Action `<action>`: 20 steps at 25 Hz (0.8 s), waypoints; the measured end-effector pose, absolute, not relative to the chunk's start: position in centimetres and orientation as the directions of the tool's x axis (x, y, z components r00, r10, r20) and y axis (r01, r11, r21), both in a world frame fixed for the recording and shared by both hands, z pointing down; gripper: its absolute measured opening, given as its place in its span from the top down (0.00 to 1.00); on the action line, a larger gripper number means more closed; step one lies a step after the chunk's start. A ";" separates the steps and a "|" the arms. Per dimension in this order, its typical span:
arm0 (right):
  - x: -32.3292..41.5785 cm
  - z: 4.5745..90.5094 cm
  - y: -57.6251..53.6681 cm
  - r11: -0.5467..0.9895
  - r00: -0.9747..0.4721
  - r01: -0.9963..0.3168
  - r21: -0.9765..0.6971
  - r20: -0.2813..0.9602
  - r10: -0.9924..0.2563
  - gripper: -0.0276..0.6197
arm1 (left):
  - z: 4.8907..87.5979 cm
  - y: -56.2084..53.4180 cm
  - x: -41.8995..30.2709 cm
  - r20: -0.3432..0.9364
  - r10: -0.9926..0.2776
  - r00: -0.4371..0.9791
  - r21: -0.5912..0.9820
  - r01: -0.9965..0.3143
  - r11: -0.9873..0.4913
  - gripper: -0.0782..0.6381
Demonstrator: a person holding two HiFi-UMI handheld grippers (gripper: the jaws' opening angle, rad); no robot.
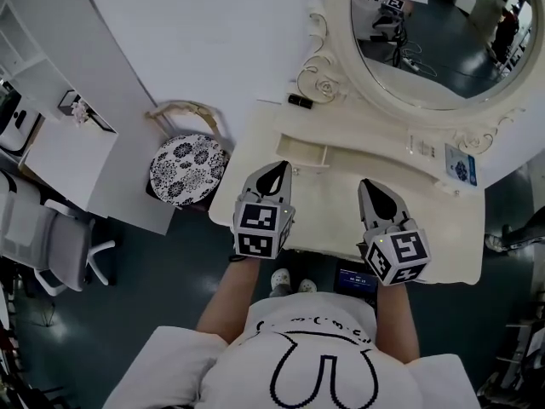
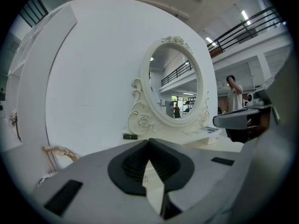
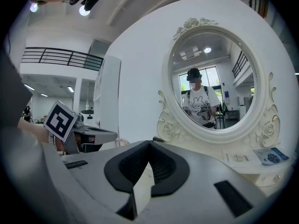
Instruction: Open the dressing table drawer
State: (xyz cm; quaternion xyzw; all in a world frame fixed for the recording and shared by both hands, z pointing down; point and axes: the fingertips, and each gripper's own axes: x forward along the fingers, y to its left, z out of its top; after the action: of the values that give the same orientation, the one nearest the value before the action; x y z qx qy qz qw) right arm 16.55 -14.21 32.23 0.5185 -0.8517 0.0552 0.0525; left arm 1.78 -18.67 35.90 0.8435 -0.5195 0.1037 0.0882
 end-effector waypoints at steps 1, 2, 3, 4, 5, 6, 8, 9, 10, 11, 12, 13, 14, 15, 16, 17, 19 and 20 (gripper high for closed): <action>16.4 32.1 -14.2 0.459 -0.458 -0.888 -0.029 0.147 -0.877 0.92 | 35.7 -18.6 2.0 0.263 -0.855 0.447 0.038 -0.890 -0.454 0.88; 16.4 32.0 -14.2 0.460 -0.458 -0.888 -0.023 0.146 -0.877 0.92 | 35.5 -18.5 2.2 0.258 -0.853 0.454 0.037 -0.886 -0.461 0.88; 16.3 31.8 -14.2 0.461 -0.458 -0.887 -0.019 0.144 -0.877 0.92 | 35.2 -18.5 2.4 0.251 -0.852 0.460 0.037 -0.884 -0.466 0.88; 16.3 31.7 -14.3 0.461 -0.459 -0.887 -0.016 0.141 -0.877 0.92 | 34.9 -18.4 2.5 0.242 -0.852 0.464 0.039 -0.882 -0.469 0.88; 16.3 31.5 -14.3 0.461 -0.458 -0.887 -0.014 0.137 -0.878 0.92 | 34.6 -18.4 2.6 0.231 -0.853 0.468 0.042 -0.881 -0.472 0.88; 16.3 31.4 -14.3 0.461 -0.458 -0.887 -0.012 0.133 -0.879 0.92 | 34.3 -18.3 2.6 0.220 -0.855 0.470 0.042 -0.880 -0.474 0.88; 16.2 31.1 -14.4 0.462 -0.460 -0.887 -0.009 0.125 -0.879 0.92 | 33.6 -18.3 2.6 0.200 -0.859 0.472 0.034 -0.879 -0.475 0.88; 16.2 30.9 -14.4 0.464 -0.461 -0.886 -0.007 0.121 -0.879 0.92 | 33.2 -18.3 2.6 0.189 -0.862 0.471 0.031 -0.880 -0.474 0.88; 16.1 30.8 -14.4 0.466 -0.463 -0.885 -0.005 0.118 -0.878 0.92 | 32.9 -18.4 2.5 0.182 -0.864 0.470 0.029 -0.881 -0.473 0.88; 16.1 30.6 -14.4 0.468 -0.465 -0.884 -0.003 0.115 -0.878 0.92 | 32.8 -18.3 2.5 0.179 -0.865 0.469 0.029 -0.881 -0.472 0.88; 16.0 30.5 -14.4 0.470 -0.467 -0.883 -0.001 0.113 -0.877 0.92 | 32.7 -18.3 2.5 0.179 -0.865 0.468 0.029 -0.882 -0.471 0.88; 16.0 30.4 -14.4 0.471 -0.468 -0.882 0.001 0.111 -0.876 0.92 | 32.6 -18.2 2.5 0.178 -0.866 0.468 0.028 -0.882 -0.471 0.88; 16.0 30.4 -14.3 0.473 -0.469 -0.881 0.003 0.111 -0.876 0.92 | 32.5 -18.2 2.5 0.176 -0.866 0.468 0.027 -0.882 -0.471 0.88; 15.9 30.4 -14.3 0.473 -0.470 -0.881 0.004 0.110 -0.876 0.92 | 32.4 -18.1 2.5 0.173 -0.867 0.468 0.028 -0.882 -0.471 0.88; 15.9 30.3 -14.2 0.474 -0.471 -0.881 0.005 0.110 -0.875 0.92 | 32.3 -18.0 2.5 0.170 -0.867 0.468 0.028 -0.882 -0.470 0.88; 15.9 30.3 -14.2 0.475 -0.471 -0.880 0.007 0.110 -0.875 0.92 | 32.3 -18.0 2.6 0.168 -0.868 0.468 0.029 -0.882 -0.470 0.88; 15.9 30.3 -14.1 0.475 -0.472 -0.880 0.008 0.110 -0.875 0.92 | 32.1 -17.9 2.7 0.164 -0.868 0.469 0.027 -0.882 -0.471 0.88; 16.0 30.3 -14.1 0.475 -0.471 -0.880 0.009 0.110 -0.875 0.92 | 32.1 -17.8 2.8 0.162 -0.868 0.470 0.027 -0.881 -0.472 0.88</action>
State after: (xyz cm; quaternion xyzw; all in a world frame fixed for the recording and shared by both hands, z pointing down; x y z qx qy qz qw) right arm 15.99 -14.08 30.28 0.5117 -0.8574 0.0246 0.0496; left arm 2.78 -17.83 32.12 0.8556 -0.5110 0.0628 0.0531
